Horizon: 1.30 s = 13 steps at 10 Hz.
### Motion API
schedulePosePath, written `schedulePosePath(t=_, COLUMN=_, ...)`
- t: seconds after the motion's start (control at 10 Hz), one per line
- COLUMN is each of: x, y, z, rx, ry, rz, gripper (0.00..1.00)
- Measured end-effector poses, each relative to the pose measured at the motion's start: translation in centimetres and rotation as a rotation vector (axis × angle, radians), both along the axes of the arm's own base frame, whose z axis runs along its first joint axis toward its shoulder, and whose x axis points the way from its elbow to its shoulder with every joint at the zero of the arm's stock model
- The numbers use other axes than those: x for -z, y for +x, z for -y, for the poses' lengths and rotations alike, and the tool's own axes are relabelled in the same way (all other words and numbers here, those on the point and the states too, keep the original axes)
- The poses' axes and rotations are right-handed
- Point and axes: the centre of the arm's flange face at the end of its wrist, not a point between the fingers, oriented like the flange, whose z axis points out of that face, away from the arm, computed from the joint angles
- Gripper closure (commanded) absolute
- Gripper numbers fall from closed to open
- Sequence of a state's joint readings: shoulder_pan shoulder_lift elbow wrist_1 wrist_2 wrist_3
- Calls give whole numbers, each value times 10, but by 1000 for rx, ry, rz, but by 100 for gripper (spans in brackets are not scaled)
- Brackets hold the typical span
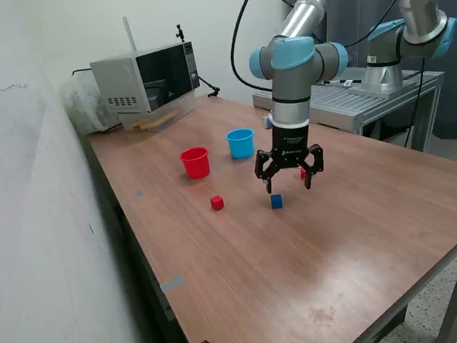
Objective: Place red objects in the red bin, and blue objects in the blue bin.
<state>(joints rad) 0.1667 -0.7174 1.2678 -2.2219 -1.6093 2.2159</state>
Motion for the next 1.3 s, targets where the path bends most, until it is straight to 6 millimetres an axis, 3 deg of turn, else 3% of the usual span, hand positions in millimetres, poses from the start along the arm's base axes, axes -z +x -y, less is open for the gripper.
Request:
schedulePosePath(t=0.3, x=15, y=-11, z=-29, rx=28, ry=-6, rz=16, gripper=0)
schedulePosePath(t=0.7, x=25, y=-12, z=-39, rx=46, ry=-23, rz=34, gripper=0)
schedulePosePath(t=0.8, x=28, y=-11, z=-39, rx=48, ry=-30, rz=40, gripper=100)
schedulePosePath(t=1.3, x=33, y=-10, z=-37, rx=42, ry=-59, rz=51, gripper=100)
